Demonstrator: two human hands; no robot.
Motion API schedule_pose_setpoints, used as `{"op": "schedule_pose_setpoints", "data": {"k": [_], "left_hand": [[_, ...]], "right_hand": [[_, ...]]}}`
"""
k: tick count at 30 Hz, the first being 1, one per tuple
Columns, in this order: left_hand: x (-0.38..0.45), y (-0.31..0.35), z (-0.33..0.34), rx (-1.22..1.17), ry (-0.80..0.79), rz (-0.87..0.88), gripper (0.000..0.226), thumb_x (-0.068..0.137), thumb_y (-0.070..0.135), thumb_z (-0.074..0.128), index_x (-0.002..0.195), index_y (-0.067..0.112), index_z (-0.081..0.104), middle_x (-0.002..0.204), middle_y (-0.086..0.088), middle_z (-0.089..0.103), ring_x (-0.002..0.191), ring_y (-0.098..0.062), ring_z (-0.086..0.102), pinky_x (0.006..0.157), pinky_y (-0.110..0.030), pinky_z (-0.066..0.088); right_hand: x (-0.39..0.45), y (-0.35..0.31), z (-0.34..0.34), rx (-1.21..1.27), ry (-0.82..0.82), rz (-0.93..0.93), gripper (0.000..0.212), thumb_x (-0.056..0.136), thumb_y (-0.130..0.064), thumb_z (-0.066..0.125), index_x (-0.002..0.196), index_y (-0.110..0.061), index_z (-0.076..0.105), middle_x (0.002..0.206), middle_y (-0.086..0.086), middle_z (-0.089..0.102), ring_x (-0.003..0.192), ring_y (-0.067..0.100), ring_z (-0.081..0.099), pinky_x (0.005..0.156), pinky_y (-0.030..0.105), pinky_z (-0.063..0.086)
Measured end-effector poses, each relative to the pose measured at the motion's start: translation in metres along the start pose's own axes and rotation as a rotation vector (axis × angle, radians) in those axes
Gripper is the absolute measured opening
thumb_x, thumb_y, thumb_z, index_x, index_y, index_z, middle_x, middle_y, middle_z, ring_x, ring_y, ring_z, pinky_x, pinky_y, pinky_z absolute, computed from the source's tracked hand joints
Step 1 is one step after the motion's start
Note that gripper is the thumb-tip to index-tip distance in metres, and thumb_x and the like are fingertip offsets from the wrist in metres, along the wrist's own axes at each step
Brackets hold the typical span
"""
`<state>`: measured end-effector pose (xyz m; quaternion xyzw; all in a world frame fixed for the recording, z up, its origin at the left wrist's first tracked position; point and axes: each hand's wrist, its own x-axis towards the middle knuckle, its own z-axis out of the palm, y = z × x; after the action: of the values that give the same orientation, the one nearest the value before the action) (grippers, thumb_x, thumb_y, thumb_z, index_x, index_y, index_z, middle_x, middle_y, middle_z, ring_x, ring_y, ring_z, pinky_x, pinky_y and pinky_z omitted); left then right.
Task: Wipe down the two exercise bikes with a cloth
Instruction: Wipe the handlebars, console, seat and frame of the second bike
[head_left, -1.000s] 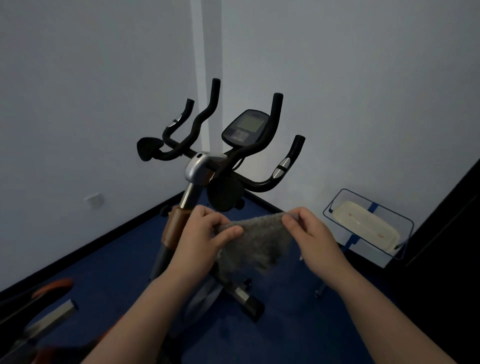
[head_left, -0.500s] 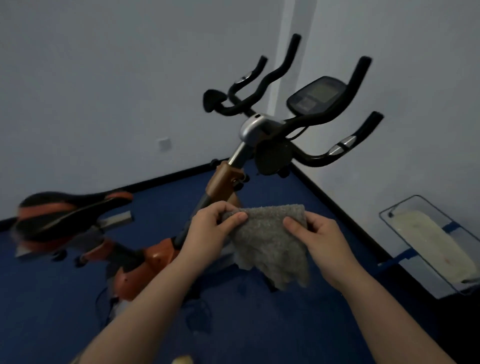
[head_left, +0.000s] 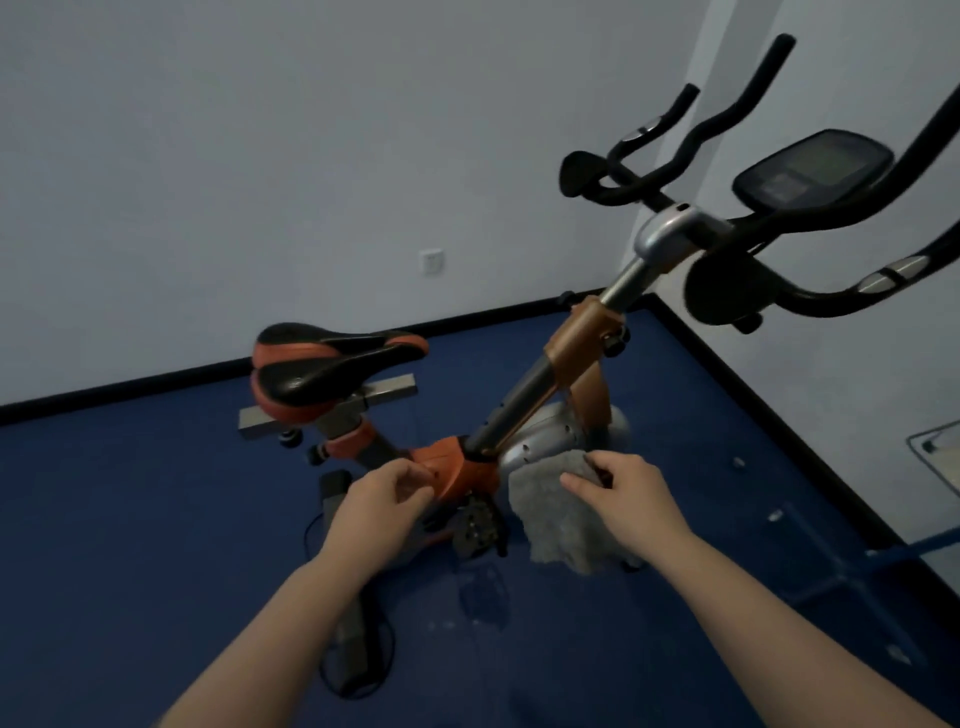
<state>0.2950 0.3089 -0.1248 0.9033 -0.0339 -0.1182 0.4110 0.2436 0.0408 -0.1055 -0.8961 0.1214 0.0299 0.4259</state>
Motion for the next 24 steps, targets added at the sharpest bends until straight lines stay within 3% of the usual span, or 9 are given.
{"op": "schedule_pose_setpoints", "data": {"k": [3,7,11,14,20,24], "left_hand": [[-0.002,-0.031,-0.036,0.005,-0.028,-0.011,0.007,0.091,0.025,0.065,0.096,0.03,0.067,0.099,0.013,0.068,0.09,-0.003,0.063,0.085,-0.031,0.054],[0.008,-0.066,-0.089,0.026,-0.058,-0.004,0.007,0.093,0.029,0.061,0.098,0.032,0.065,0.098,0.015,0.067,0.091,-0.004,0.063,0.083,-0.032,0.055],[0.018,-0.089,-0.126,0.053,-0.084,0.01,0.008,0.095,0.027,0.058,0.099,0.033,0.062,0.096,0.015,0.065,0.09,-0.002,0.061,0.083,-0.029,0.052],[0.029,-0.095,-0.134,0.039,-0.123,0.014,0.008,0.094,0.029,0.059,0.098,0.034,0.063,0.097,0.016,0.066,0.092,-0.002,0.061,0.084,-0.031,0.053],[0.05,-0.098,-0.132,-0.014,-0.156,0.036,0.008,0.094,0.029,0.06,0.098,0.036,0.063,0.1,0.017,0.067,0.094,0.001,0.061,0.085,-0.026,0.052],[0.066,-0.109,-0.149,0.008,-0.125,0.021,0.012,0.094,0.027,0.06,0.094,0.039,0.062,0.096,0.019,0.066,0.09,0.005,0.06,0.08,-0.017,0.049]], "right_hand": [[-0.001,-0.031,0.041,0.024,0.012,0.004,0.008,0.089,-0.036,0.068,0.086,-0.029,0.071,0.078,-0.014,0.07,0.077,-0.001,0.064,0.064,0.018,0.048],[0.005,-0.072,0.092,0.062,0.047,0.032,0.011,0.089,-0.036,0.069,0.091,-0.026,0.073,0.083,-0.01,0.073,0.08,0.002,0.066,0.072,0.026,0.055],[0.01,-0.107,0.128,0.119,0.063,0.05,0.008,0.088,-0.036,0.069,0.094,-0.031,0.071,0.085,-0.015,0.071,0.079,-0.006,0.064,0.061,0.009,0.047],[0.012,-0.121,0.14,0.139,0.056,0.049,0.01,0.088,-0.036,0.069,0.097,-0.033,0.071,0.088,-0.017,0.071,0.081,-0.009,0.063,0.06,0.006,0.046],[0.038,-0.129,0.149,0.171,0.081,0.063,0.003,0.088,-0.032,0.07,0.09,-0.034,0.07,0.086,-0.014,0.072,0.084,0.0,0.067,0.064,0.013,0.051],[0.063,-0.137,0.165,0.228,0.089,0.03,0.004,0.089,-0.027,0.07,0.093,-0.027,0.07,0.086,-0.01,0.072,0.084,0.002,0.067,0.076,0.03,0.056]]}}
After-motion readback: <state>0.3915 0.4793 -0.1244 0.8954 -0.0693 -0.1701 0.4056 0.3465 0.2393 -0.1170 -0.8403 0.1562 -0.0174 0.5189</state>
